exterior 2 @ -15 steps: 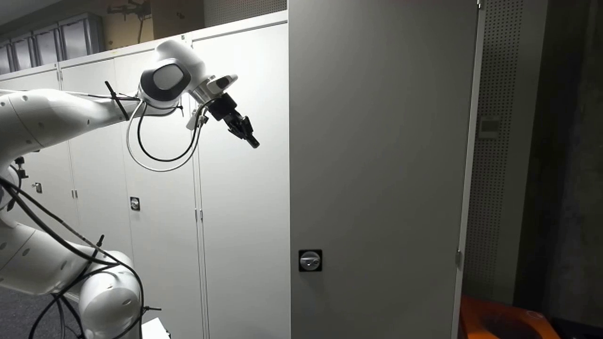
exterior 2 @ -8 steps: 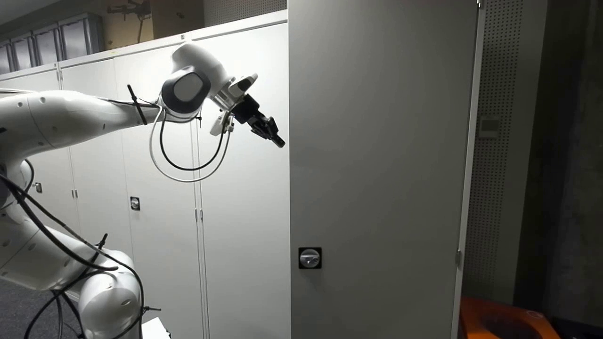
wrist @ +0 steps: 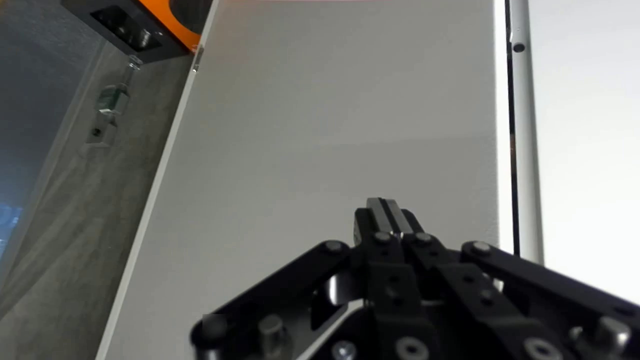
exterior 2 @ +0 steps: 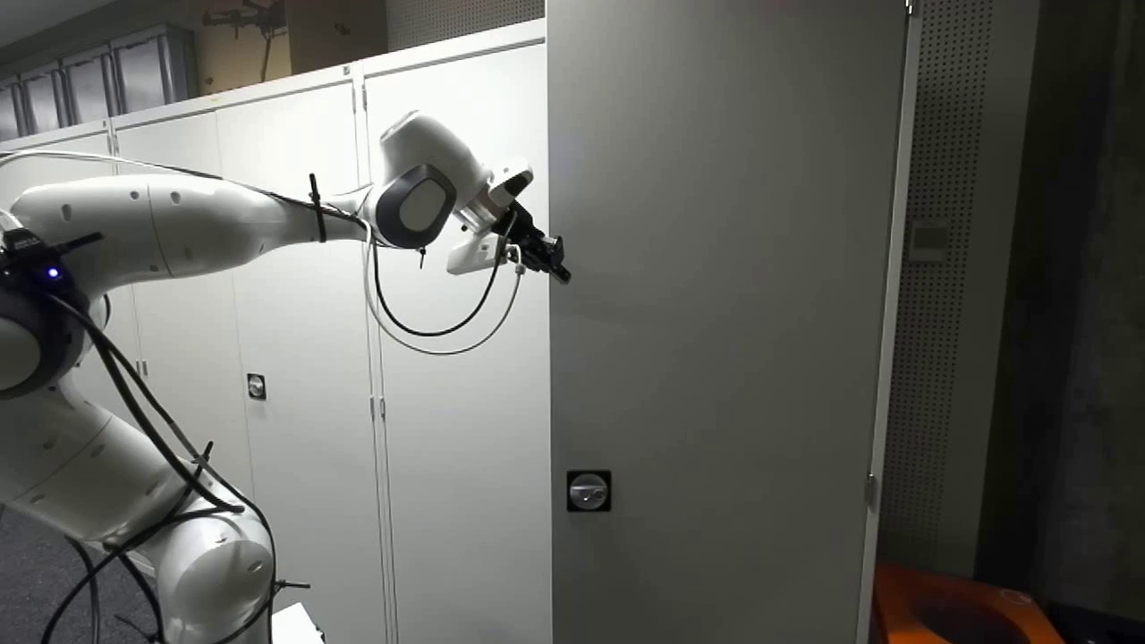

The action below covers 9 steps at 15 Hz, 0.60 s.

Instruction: Close the cupboard door

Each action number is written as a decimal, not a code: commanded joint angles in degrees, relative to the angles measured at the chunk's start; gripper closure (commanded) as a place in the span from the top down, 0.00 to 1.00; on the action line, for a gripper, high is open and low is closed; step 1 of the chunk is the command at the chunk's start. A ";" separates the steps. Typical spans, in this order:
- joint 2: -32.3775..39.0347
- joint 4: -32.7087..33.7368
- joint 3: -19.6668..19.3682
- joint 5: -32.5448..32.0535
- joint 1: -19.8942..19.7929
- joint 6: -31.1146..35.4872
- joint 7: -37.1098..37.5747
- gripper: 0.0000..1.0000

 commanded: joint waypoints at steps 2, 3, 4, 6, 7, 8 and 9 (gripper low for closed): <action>4.68 3.31 -3.79 7.22 5.66 4.34 -9.04 0.00; 5.35 3.68 -4.43 8.68 6.61 4.89 -10.68 0.00; 6.09 4.16 -4.85 9.91 7.35 5.11 -12.13 0.00; 7.24 5.26 -5.68 11.97 8.39 5.01 -14.90 0.00; 7.69 5.77 -6.08 13.06 9.02 4.88 -16.28 0.00; 8.22 6.41 -6.33 14.03 9.54 4.79 -17.46 0.00; 8.89 7.13 -6.41 14.92 10.03 4.81 -18.73 0.00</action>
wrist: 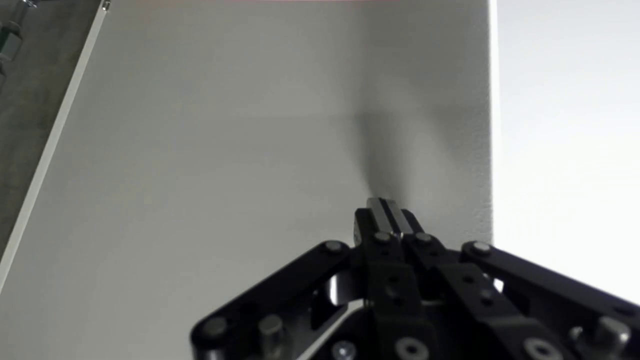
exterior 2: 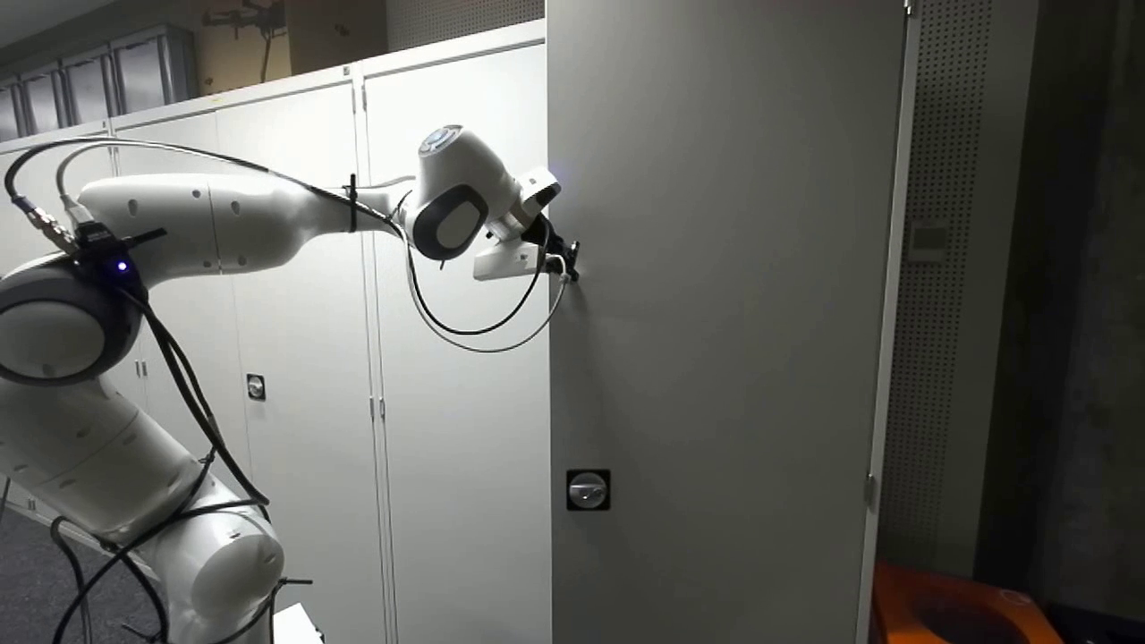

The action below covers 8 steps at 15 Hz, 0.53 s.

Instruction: Close the cupboard door

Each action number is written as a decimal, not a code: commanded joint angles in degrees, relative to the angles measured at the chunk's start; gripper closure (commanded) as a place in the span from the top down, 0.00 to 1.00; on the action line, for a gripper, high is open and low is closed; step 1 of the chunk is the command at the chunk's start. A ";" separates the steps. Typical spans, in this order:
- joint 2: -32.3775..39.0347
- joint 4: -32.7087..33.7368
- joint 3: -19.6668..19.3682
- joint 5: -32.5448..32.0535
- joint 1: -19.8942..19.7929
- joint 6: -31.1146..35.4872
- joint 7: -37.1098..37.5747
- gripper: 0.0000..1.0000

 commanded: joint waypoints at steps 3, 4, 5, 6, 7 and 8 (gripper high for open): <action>4.88 5.86 -1.41 6.34 3.85 1.23 -7.73 0.00; 5.63 6.75 -1.42 7.28 4.14 0.86 -8.77 0.00; 6.48 7.66 -1.35 8.25 4.37 0.49 -9.77 0.00; 7.28 8.48 -1.33 9.29 4.56 0.31 -10.83 0.00; 8.07 9.27 -1.29 10.39 4.72 0.27 -11.89 0.00; 8.84 10.03 -1.35 11.65 4.94 -0.02 -13.03 0.00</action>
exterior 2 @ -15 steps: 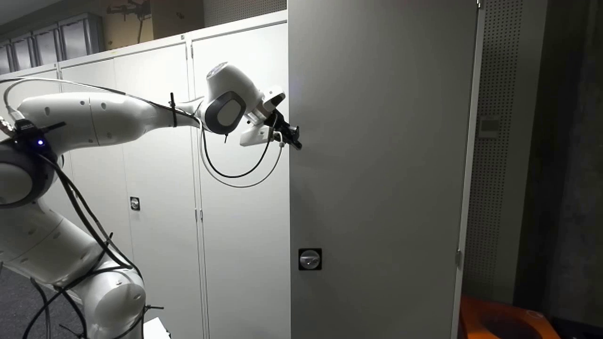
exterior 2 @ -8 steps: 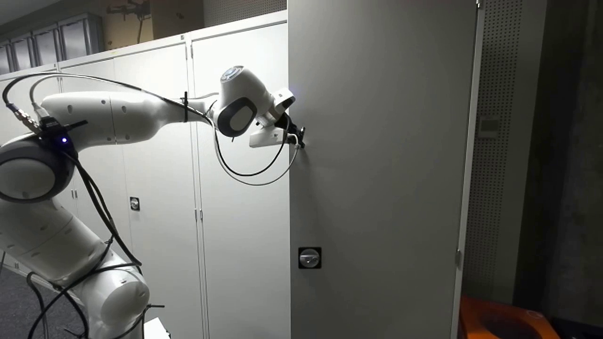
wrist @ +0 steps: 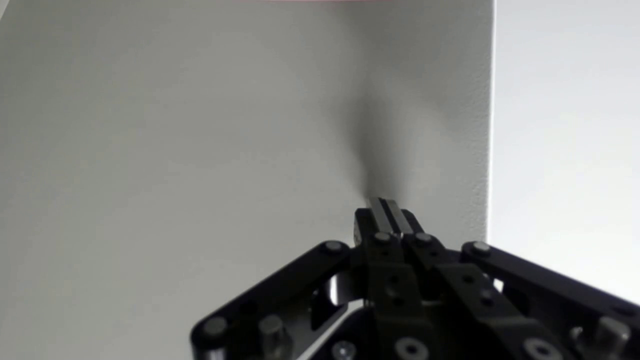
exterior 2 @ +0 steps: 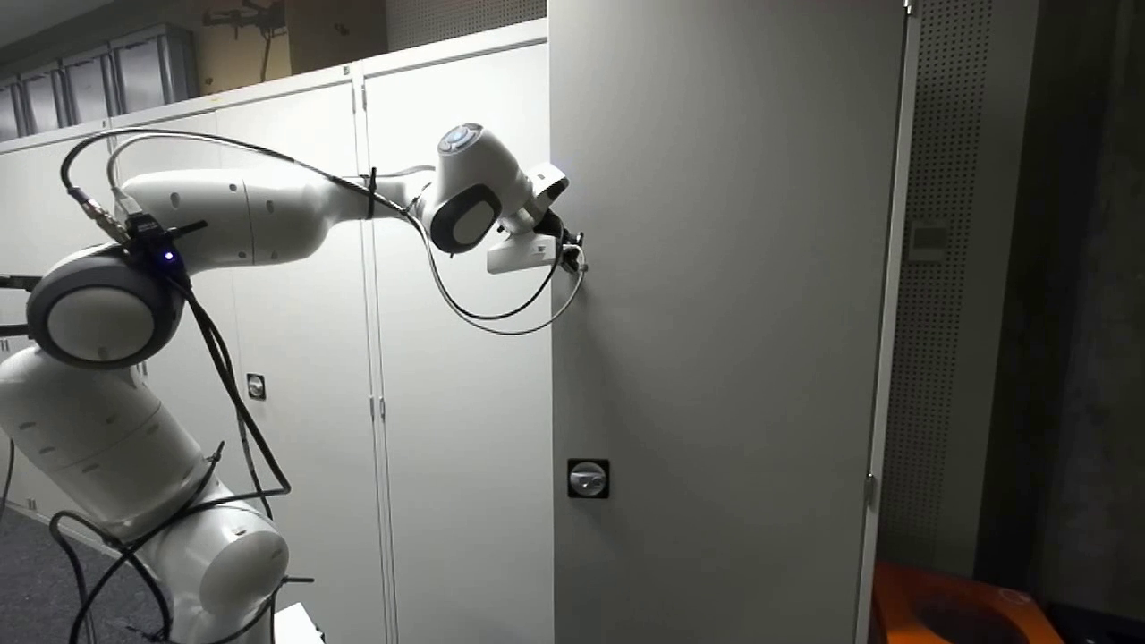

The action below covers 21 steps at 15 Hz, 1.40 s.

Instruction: Close the cupboard door

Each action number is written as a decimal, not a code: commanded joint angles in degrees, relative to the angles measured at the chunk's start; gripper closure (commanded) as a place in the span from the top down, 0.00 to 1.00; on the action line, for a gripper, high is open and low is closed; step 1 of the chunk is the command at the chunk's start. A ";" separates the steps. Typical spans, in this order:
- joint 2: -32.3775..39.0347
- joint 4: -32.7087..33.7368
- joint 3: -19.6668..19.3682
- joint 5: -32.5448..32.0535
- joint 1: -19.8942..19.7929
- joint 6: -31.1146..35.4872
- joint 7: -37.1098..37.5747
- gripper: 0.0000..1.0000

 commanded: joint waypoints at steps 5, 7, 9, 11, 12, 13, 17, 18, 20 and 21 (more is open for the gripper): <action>8.41 9.16 -0.40 11.58 1.89 -1.52 -10.15 0.00; 10.35 11.27 -0.03 14.34 1.22 -2.68 -12.39 0.00; 12.41 13.60 0.36 16.78 0.43 -4.41 -14.35 0.00; 14.37 15.91 0.69 19.14 -0.50 -6.95 -15.96 0.00; 15.38 17.12 0.89 20.17 -1.09 -8.42 -16.66 0.00; 16.37 18.30 1.15 21.19 -1.74 -9.94 -17.31 0.00; 20.13 23.03 2.60 24.40 -5.37 -15.44 -19.31 0.00; 21.09 24.32 3.01 24.92 -6.39 -16.84 -19.63 0.00; 22.98 26.94 3.98 25.82 -8.56 -19.65 -20.05 0.00; 23.90 28.24 4.40 26.09 -9.55 -20.89 -20.17 0.00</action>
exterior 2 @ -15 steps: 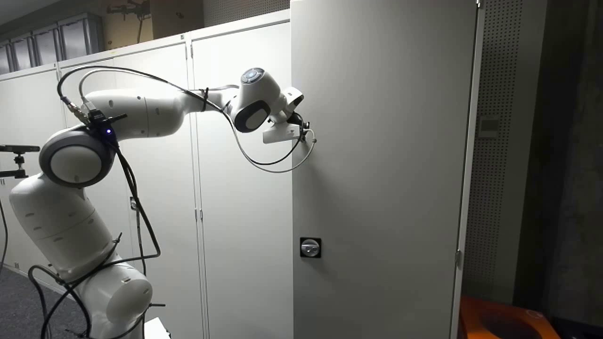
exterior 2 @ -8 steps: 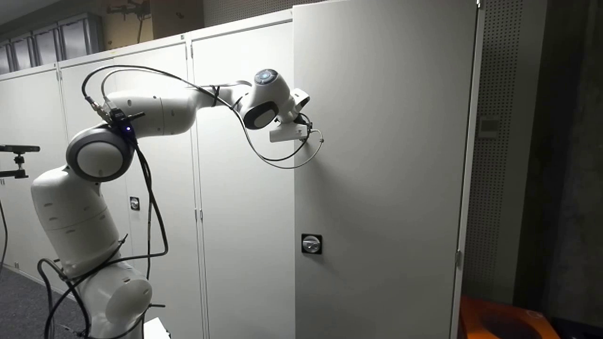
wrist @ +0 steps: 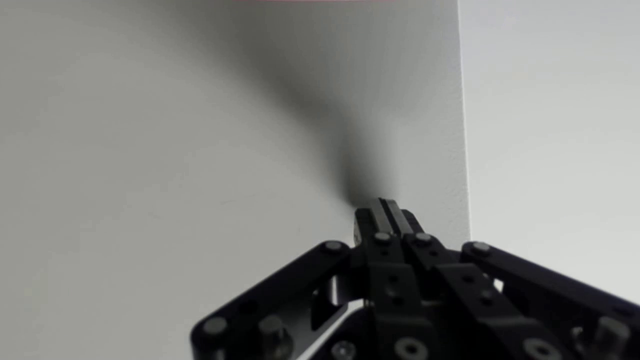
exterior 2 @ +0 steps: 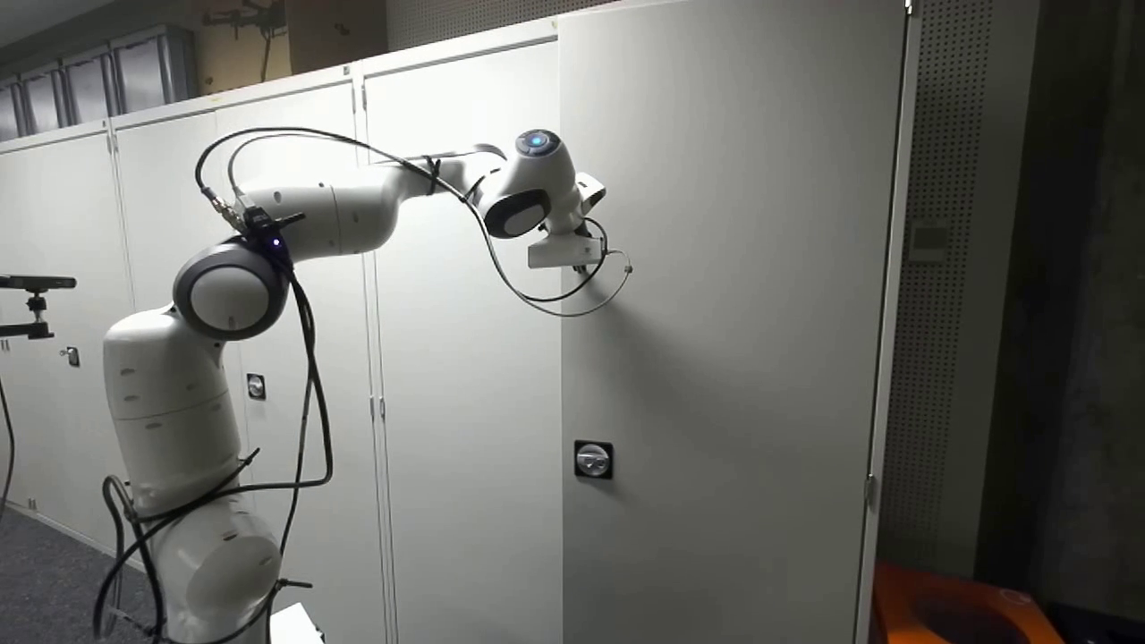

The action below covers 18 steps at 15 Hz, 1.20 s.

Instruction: Close the cupboard door

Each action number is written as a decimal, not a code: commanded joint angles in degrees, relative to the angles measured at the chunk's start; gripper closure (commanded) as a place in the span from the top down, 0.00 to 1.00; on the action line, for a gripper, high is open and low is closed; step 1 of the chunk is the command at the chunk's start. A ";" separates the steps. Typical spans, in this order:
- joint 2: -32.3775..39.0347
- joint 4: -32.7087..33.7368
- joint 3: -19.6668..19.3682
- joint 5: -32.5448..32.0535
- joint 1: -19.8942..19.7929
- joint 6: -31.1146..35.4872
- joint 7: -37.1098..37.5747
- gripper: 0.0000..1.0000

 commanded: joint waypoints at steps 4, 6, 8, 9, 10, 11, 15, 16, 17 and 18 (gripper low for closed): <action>8.07 11.74 3.79 3.38 -7.38 -8.57 -1.95 0.00; 10.01 13.98 4.85 3.68 -8.84 -9.64 -1.79 0.00; 11.79 15.54 6.08 3.86 -10.05 -8.90 -1.69 0.00; 12.36 15.43 4.43 4.02 -8.06 -7.60 -2.00 0.00; 13.14 15.80 4.67 4.23 -8.14 -6.90 -2.02 0.00; 13.87 16.23 4.76 4.25 -8.08 -6.42 -2.01 0.00; 16.31 18.09 5.31 6.48 -7.70 -4.37 -3.25 0.00; 16.86 18.66 5.48 6.95 -7.68 -4.07 -3.75 0.00; 17.44 19.12 5.68 7.21 -7.67 -3.73 -4.14 0.00; 17.96 19.71 5.89 7.46 -7.72 -3.49 -4.50 0.00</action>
